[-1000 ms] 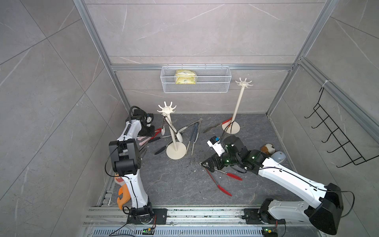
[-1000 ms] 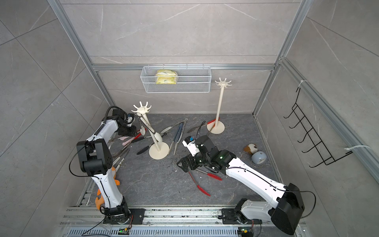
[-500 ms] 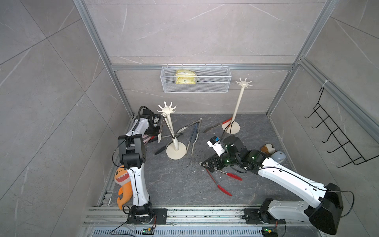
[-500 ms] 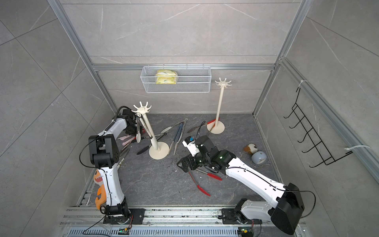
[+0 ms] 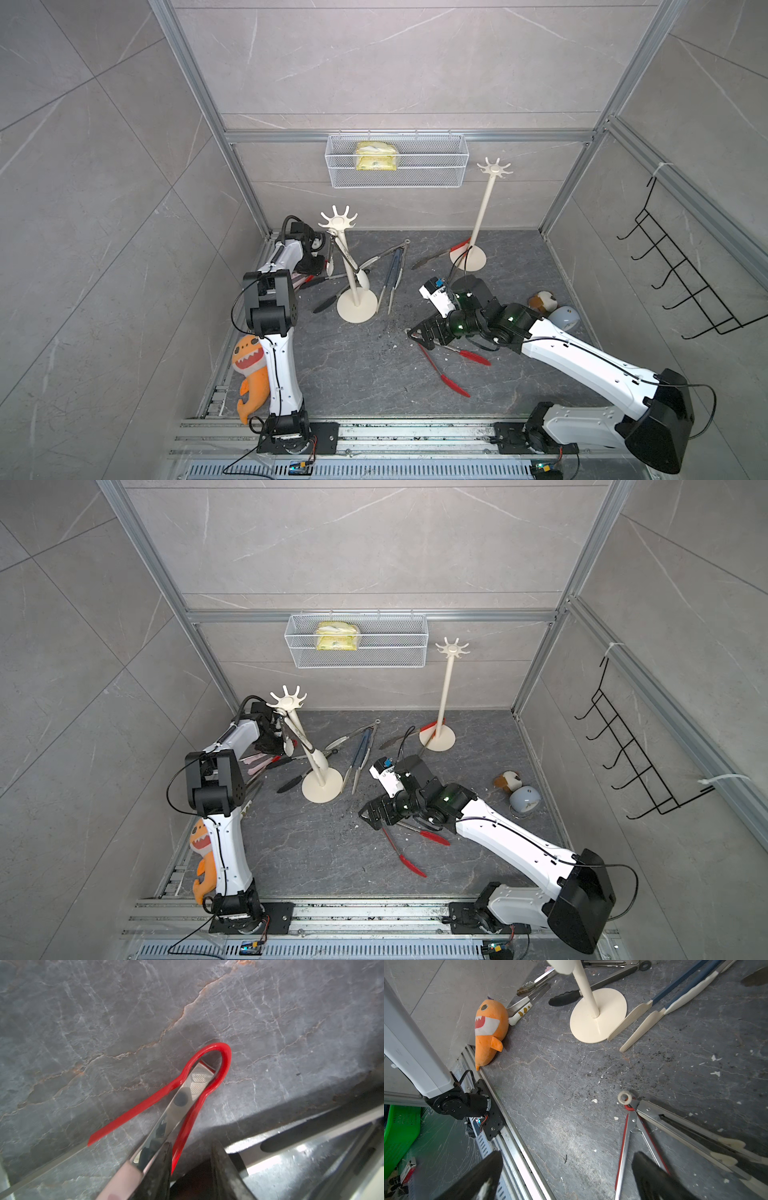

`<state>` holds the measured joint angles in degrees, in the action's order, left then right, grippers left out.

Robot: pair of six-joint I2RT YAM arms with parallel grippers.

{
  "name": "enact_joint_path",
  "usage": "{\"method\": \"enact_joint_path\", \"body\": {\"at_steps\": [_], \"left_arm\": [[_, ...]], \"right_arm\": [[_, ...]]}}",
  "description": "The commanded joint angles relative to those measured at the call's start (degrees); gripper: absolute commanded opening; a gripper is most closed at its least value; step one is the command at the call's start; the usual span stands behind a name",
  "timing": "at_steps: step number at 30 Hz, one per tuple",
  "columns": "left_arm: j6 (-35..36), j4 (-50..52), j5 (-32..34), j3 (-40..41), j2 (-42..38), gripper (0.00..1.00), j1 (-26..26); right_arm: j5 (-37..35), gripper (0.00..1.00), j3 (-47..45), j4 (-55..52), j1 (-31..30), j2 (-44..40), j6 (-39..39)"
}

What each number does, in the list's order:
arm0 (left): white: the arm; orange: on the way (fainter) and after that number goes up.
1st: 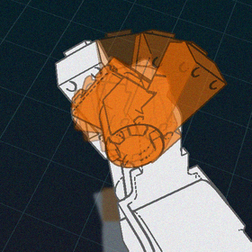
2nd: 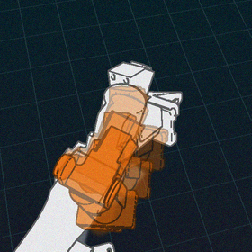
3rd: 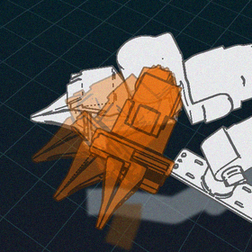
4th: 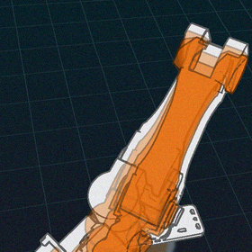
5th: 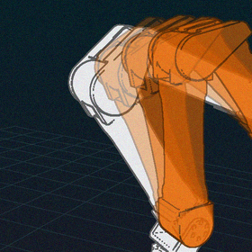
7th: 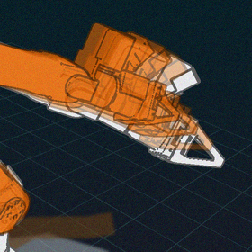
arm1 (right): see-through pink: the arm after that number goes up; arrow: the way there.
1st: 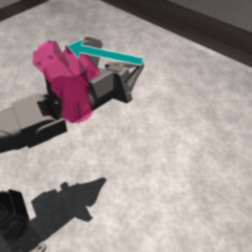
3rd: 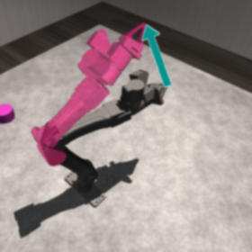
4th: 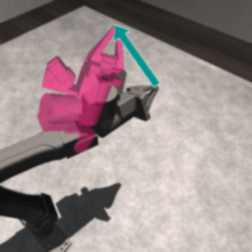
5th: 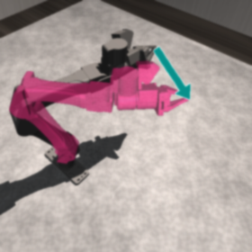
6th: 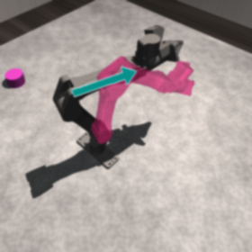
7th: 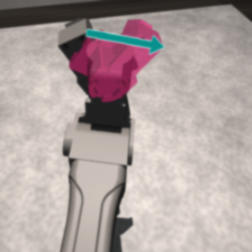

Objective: Hang food tongs on kitchen utensil racks
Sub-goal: Pick up the food tongs from the center of the board.

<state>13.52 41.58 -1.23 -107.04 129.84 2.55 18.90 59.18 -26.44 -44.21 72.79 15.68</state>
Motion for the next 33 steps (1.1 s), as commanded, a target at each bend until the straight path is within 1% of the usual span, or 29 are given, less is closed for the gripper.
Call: {"method": "enact_joint_path", "body": {"at_steps": [1, 7, 13, 16, 24, 29, 33], "left_arm": [[1.6, -0.1, 0.6, -2.0, 1.3, 0.32, 0.1], [1.0, -0.4, 0.3, -2.3, 2.4, 0.26, -0.1], [0.5, -0.2, -0.9, -2.1, 1.9, 0.13, -0.7], [-0.2, -0.2, -2.1, -1.5, 1.3, 0.08, -1.1], [-1.5, -0.9, -3.9, -0.1, -0.9, 0.03, -2.7], [-2.8, -1.6, -5.7, -0.8, -2.6, 0.00, -3.6], [-4.2, -1.7, -6.9, -1.4, -4.5, 0.00, -3.7]], "right_arm": [[0.4, 0.99, -0.1, -1.2, 0.2, 0.5, 0.9], [0.3, 0.99, -0.1, -1.3, 0.2, 0.7, 1.1], [0.0, 0.99, 0.4, -1.3, 0.2, 0.8, 1.0], [0.0, 0.99, 0.8, -1.3, 0.2, 1.0, 0.9], [-0.1, 0.98, 1.3, -0.6, 0.2, 1.6, 0.8], [0.0, 0.98, 1.5, -0.5, 0.2, 1.6, 0.7], [-0.1, 0.98, 1.4, -0.4, 0.2, 1.1, 0.7]]}}
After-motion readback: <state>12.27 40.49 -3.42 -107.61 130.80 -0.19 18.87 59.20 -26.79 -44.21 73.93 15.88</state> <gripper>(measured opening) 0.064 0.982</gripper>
